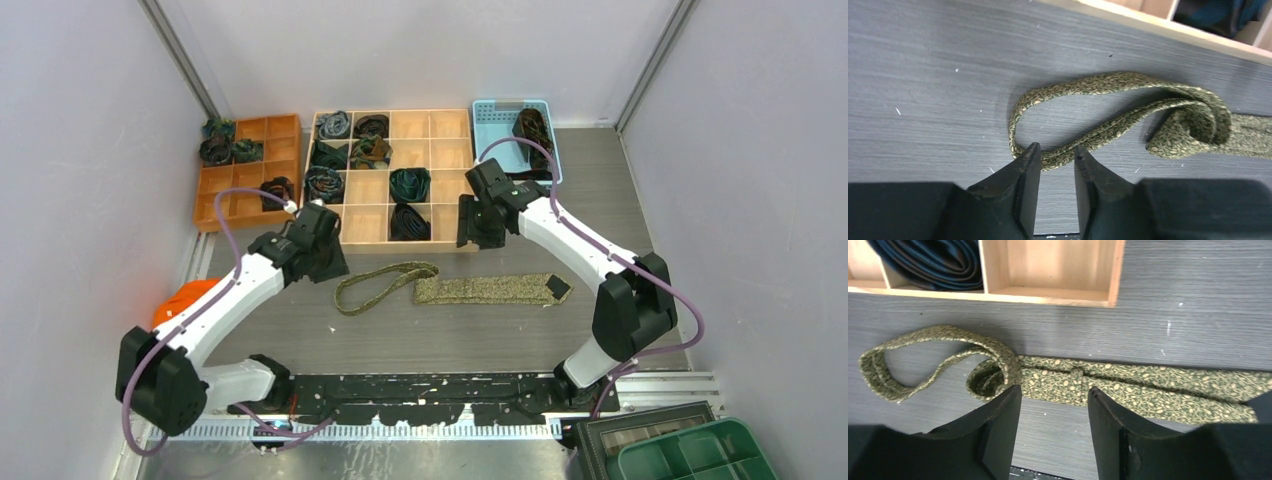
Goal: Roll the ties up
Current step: Flatten out the tie at the center of the board.
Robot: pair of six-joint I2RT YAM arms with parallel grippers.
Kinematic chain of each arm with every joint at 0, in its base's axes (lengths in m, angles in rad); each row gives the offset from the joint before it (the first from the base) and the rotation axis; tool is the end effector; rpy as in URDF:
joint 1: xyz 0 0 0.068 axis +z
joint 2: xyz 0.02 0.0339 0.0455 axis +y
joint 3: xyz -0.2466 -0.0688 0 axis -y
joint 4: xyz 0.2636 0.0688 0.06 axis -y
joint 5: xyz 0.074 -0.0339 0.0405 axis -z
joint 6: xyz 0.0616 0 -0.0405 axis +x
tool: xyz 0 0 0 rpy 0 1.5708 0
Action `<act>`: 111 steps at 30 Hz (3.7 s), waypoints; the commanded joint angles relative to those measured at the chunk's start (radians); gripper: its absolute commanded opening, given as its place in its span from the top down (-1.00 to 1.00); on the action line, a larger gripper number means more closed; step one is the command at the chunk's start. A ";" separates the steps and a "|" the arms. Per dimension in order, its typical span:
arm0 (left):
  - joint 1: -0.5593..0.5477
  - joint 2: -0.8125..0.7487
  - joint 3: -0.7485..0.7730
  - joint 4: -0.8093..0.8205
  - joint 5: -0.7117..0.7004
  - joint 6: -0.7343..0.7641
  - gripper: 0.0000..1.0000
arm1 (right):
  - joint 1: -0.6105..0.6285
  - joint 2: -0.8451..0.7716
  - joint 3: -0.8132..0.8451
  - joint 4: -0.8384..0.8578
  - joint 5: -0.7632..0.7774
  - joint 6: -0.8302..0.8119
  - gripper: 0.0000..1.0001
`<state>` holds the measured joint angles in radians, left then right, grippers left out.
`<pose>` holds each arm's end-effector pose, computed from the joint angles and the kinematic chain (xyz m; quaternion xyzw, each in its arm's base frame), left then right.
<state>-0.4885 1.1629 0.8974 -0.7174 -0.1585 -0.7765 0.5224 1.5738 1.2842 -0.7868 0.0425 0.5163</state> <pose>0.2404 -0.1167 0.2164 -0.1596 0.9409 -0.1096 0.2777 0.3088 0.1748 0.2230 0.0022 0.9694 0.1035 0.2226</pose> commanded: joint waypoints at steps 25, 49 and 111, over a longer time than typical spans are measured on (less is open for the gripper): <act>0.016 0.403 -0.044 0.116 -0.017 0.083 0.96 | 0.028 -0.061 -0.183 0.170 -0.193 0.025 0.48; 0.057 0.234 0.093 0.051 -0.131 0.141 1.00 | 0.066 0.161 -0.280 0.162 -0.007 0.063 0.98; 0.180 -0.411 -0.003 0.033 -0.167 0.066 1.00 | 0.170 0.181 0.047 0.076 0.024 -0.004 0.75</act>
<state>-0.3119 0.7364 0.8375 -0.7116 -0.3531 -0.7254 0.6384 1.6459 1.1728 -0.7345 0.0742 0.5686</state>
